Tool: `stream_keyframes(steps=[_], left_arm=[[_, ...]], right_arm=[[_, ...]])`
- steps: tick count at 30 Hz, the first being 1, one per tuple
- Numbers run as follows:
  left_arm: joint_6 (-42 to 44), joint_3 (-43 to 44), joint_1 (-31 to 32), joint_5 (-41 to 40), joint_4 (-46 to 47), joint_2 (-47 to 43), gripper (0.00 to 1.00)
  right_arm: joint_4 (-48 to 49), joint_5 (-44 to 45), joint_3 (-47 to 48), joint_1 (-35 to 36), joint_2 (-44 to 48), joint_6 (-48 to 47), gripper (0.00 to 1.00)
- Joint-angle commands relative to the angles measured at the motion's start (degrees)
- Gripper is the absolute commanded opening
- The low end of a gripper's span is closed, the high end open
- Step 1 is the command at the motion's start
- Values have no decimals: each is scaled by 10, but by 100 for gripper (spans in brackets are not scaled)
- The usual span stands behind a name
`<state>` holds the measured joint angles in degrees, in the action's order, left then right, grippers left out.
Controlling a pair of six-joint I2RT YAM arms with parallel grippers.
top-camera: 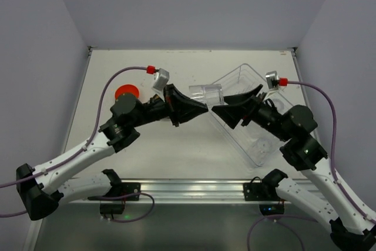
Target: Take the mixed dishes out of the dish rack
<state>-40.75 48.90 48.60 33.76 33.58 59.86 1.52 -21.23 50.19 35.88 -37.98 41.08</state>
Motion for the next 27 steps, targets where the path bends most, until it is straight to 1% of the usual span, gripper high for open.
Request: stream_keyframes(steps=[1, 2, 3, 4, 5, 6, 8, 9, 11, 12, 13, 14, 16, 18, 19, 21, 22, 24, 27], left_arm=[[160, 114, -1, -291, -390, -20, 0], [168, 137, -5, -444, -536, -3, 0], [163, 159, -30, -505, -609, 15, 0], [154, 179, -51, -544, -671, 32, 0], [143, 201, -81, -572, -779, 73, 0], [143, 204, -142, -593, -821, 92, 0], [139, 202, -186, -612, -886, 121, 0], [141, 199, -216, -601, -890, 120, 0], [151, 199, -238, -558, -889, 106, 0], [155, 211, -244, -532, -906, 109, 0], [154, 218, -248, -530, -922, 113, 0], [154, 225, -248, -534, -964, 136, 0], [146, 231, -249, -559, -1006, 170, 0], [152, 201, -262, -525, -976, 175, 0], [153, 194, -266, -507, -950, 191, 0], [151, 181, -279, -472, -931, 216, 0], [149, 177, -280, -462, -923, 240, 0], [153, 173, -288, -447, -887, 257, 0], [162, 173, -307, -434, -873, 293, 0]], right_arm=[[-137, 150, 41, -2, -25, -71, 99], [-181, 276, 66, -2, -32, -88, 99], [-254, 337, 75, -3, -39, -93, 99], [-279, 384, 79, -5, -49, -95, 99], [-293, 415, 79, -7, -53, -106, 99], [-301, 440, 77, -9, -55, -114, 99], [-304, 450, 70, -12, -69, -124, 99], [-310, 463, 70, -13, -77, -123, 99], [-317, 469, 72, -19, -103, -130, 99], [-321, 468, 76, -21, -111, -136, 99], [-329, 467, 79, -22, -119, -139, 99], [-332, 466, 80, -23, -126, -152, 99], [-337, 466, 82, -25, -141, -172, 99], [-337, 468, 76, -26, -139, -180, 99], [-337, 470, 76, -27, -138, -183, 99], [-333, 460, 75, -27, -133, -186, 99], [-330, 454, 75, -27, -132, -188, 99], [-321, 433, 69, -28, -122, -188, 99], [-312, 412, 58, -28, -108, -188, 99]])
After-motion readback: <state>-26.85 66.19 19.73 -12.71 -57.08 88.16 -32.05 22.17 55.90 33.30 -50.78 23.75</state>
